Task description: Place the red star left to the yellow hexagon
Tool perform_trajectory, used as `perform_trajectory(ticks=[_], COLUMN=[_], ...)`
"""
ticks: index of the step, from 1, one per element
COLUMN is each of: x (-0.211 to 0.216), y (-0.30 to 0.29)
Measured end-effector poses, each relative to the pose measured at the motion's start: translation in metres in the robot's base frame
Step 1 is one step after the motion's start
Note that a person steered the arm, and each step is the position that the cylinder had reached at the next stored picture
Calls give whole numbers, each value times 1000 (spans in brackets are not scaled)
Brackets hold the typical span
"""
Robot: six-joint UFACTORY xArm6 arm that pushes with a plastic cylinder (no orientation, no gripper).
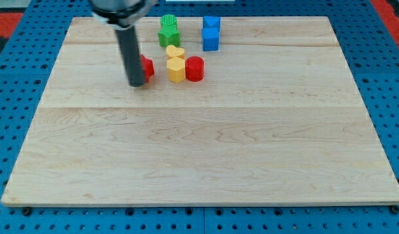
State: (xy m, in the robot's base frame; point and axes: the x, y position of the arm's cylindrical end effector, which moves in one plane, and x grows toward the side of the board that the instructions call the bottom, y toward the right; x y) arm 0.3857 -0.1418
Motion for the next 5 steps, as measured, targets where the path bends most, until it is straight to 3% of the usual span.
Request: perform_trajectory(ticks=[3, 4, 5], x=[-16, -23, -25], y=[-66, -63, -24])
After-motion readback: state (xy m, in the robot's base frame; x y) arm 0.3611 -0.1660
